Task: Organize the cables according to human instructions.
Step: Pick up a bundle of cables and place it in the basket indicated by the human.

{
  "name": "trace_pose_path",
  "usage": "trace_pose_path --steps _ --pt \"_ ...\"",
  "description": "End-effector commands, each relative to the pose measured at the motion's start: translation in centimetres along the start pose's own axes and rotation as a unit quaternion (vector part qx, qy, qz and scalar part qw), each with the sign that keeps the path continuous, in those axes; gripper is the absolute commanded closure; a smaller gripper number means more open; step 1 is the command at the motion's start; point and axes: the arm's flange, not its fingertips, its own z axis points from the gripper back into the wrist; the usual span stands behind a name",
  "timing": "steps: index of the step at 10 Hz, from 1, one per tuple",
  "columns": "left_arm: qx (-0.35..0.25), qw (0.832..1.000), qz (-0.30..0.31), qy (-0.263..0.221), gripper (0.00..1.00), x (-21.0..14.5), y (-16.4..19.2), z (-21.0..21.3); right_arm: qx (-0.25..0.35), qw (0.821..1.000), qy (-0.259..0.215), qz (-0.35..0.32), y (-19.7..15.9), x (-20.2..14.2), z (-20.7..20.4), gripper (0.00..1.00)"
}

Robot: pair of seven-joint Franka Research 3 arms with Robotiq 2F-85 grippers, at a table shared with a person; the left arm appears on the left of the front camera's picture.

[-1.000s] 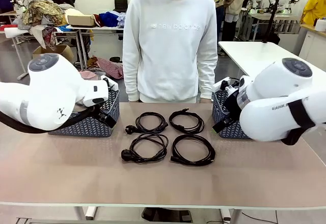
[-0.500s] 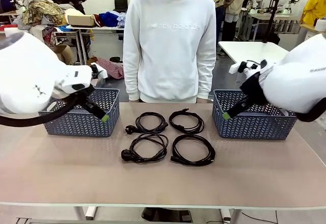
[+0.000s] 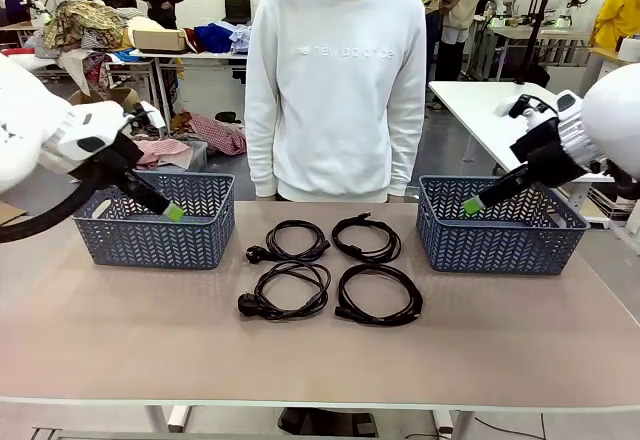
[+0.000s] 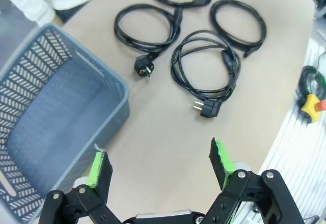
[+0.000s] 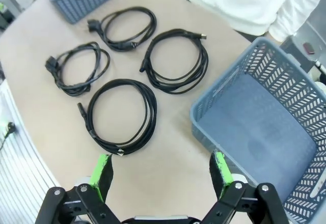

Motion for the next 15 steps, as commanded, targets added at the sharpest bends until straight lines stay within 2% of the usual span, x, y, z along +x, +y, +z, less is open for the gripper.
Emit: trace_pose_path --steps 1,4,5,15 --pt "-0.033 0.999 0.000 -0.009 0.00 0.42 1.85 0.51 0.033 0.999 -0.025 0.002 -1.73 -0.29 0.30 0.00" --pt "-0.035 0.999 0.006 -0.006 0.00 0.74 2.79 0.90 0.037 0.999 -0.035 0.000 -2.28 -0.37 0.63 0.00" --pt "-0.027 1.000 0.010 -0.009 0.00 0.57 1.81 1.24 0.025 0.999 -0.025 -0.010 -1.46 -0.35 0.93 0.00" --pt "-0.027 1.000 0.010 -0.009 0.00 0.57 1.81 1.24 0.025 0.999 -0.025 -0.010 -1.46 -0.35 0.93 0.00"
